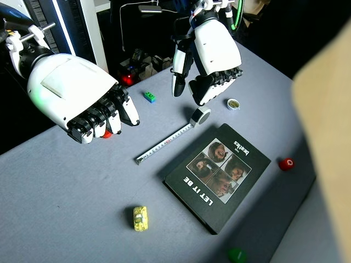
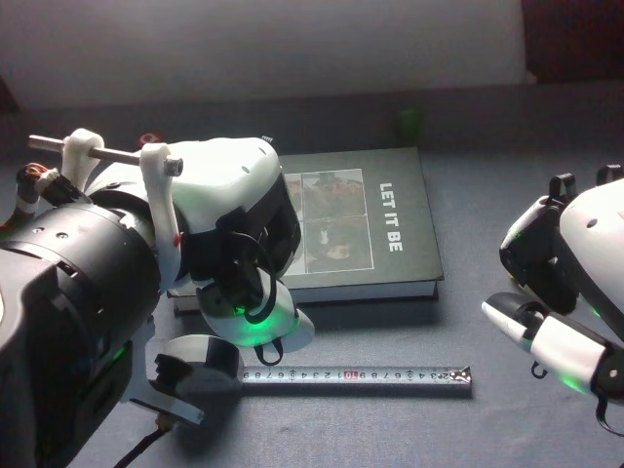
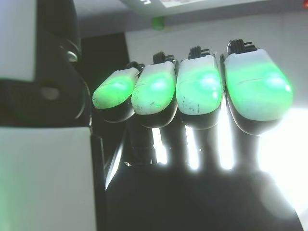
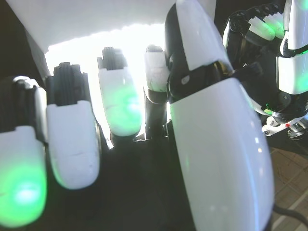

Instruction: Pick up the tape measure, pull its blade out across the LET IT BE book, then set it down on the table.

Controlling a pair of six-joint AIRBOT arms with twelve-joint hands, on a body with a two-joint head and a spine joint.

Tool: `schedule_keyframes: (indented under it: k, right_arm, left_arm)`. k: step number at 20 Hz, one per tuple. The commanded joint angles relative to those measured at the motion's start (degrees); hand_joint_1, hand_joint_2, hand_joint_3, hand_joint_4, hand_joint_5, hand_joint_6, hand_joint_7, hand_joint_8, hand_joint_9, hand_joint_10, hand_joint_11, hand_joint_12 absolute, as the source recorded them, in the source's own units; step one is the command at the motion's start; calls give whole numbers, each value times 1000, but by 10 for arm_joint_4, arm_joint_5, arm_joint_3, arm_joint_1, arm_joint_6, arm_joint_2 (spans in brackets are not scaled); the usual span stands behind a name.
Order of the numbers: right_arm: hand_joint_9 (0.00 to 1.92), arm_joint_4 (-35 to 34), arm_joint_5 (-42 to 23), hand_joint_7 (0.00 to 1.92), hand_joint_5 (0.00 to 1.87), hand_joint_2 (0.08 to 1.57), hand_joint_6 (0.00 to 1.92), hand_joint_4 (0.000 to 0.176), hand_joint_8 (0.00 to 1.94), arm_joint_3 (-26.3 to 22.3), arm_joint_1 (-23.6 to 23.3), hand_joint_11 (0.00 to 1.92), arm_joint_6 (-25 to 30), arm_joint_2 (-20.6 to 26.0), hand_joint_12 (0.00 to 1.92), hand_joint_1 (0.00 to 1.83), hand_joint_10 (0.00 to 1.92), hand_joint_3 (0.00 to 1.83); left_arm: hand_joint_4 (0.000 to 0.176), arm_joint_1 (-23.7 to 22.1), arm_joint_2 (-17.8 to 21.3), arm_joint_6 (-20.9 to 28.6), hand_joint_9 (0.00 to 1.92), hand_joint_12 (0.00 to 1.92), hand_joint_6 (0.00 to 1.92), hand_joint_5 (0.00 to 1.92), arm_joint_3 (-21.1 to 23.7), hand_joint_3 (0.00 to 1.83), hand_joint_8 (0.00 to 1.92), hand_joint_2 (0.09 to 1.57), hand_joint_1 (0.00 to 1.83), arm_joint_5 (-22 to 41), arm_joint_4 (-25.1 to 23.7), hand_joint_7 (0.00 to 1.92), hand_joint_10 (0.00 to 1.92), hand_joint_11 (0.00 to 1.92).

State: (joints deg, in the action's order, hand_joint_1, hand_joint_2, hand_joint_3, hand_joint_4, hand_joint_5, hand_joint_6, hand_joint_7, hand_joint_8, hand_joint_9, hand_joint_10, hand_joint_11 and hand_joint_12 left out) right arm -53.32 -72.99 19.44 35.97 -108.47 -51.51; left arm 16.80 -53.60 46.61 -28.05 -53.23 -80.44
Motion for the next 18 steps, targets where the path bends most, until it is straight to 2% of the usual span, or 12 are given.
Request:
schedule_keyframes:
  k: [1,2,4,15,18]
  right_arm:
    - [7,46,-42,55,36,991,66,32,43,-1,-5,0,3,3,348,84,50,239]
    - [16,46,-42,67,49,1051,26,28,9,-1,-5,0,3,3,318,76,20,118]
    - [44,46,-42,91,68,1095,6,0,2,-1,-5,0,3,3,343,70,6,26]
    - [45,46,-23,90,65,1107,3,0,1,-1,-4,0,10,9,303,34,3,10]
    - [45,50,-17,89,67,1109,3,0,1,1,-4,0,15,11,303,35,2,10]
  left_arm:
    - [0,-3,0,4,158,630,64,169,-2,102,59,1101,114,-8,-44,153,69,0]
    - [0,-4,0,4,172,604,22,185,-3,33,19,1139,108,-8,-44,164,25,0]
    - [0,-7,0,4,170,576,11,210,-5,6,7,1154,104,-8,-44,178,4,0]
    - [0,-9,4,4,174,568,0,188,-15,3,3,1168,73,4,-42,176,2,0]
    - [0,-5,6,4,199,599,6,223,-16,0,6,1116,219,13,-43,210,6,0]
